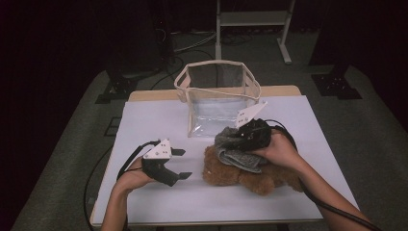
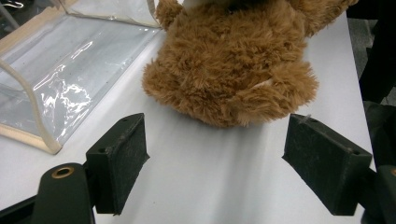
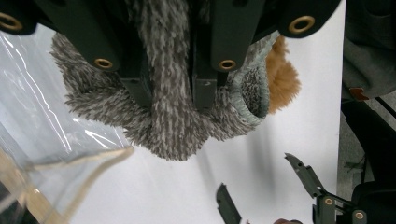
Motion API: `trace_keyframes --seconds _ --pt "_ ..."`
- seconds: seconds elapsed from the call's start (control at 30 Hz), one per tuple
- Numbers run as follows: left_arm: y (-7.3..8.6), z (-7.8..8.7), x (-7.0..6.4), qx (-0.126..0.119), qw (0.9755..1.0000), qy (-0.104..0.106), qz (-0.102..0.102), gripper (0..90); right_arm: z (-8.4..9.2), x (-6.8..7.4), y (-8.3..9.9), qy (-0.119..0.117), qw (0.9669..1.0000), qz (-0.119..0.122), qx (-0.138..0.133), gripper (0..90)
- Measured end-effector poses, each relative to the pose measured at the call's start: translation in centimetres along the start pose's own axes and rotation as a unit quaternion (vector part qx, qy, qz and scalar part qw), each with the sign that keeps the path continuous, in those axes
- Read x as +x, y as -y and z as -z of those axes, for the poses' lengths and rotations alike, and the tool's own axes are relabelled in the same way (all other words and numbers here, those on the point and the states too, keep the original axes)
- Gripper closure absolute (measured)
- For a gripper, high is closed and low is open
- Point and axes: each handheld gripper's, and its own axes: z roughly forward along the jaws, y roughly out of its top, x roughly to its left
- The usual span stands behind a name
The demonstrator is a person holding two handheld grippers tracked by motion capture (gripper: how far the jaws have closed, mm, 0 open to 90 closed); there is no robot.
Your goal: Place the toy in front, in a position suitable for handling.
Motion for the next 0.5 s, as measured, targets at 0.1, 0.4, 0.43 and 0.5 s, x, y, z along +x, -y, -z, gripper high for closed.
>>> trace_keyframes --seconds 0.1,0.4,0.43,0.5 --pt "-0.1 0.0 0.0 0.0 1.0 0.0 -0.003 20.4 -0.8 0.0 0.3 -0.016 0.9999 -0.003 0.005 72.6" --pt "-0.1 -0.1 -0.2 -0.001 1.0 0.005 -0.007 20.2 -3.9 1.1 -0.6 -0.049 0.9987 0.009 0.013 72.5" --pt "-0.1 -0.1 -0.2 0.0 1.0 0.005 -0.007 20.1 -4.2 1.4 -0.9 -0.051 0.9983 0.018 0.021 72.5" --pt "-0.1 0.0 -0.2 -0.001 1.0 0.004 -0.005 20.1 -4.0 1.3 -1.0 -0.049 0.9984 0.016 0.021 72.5"
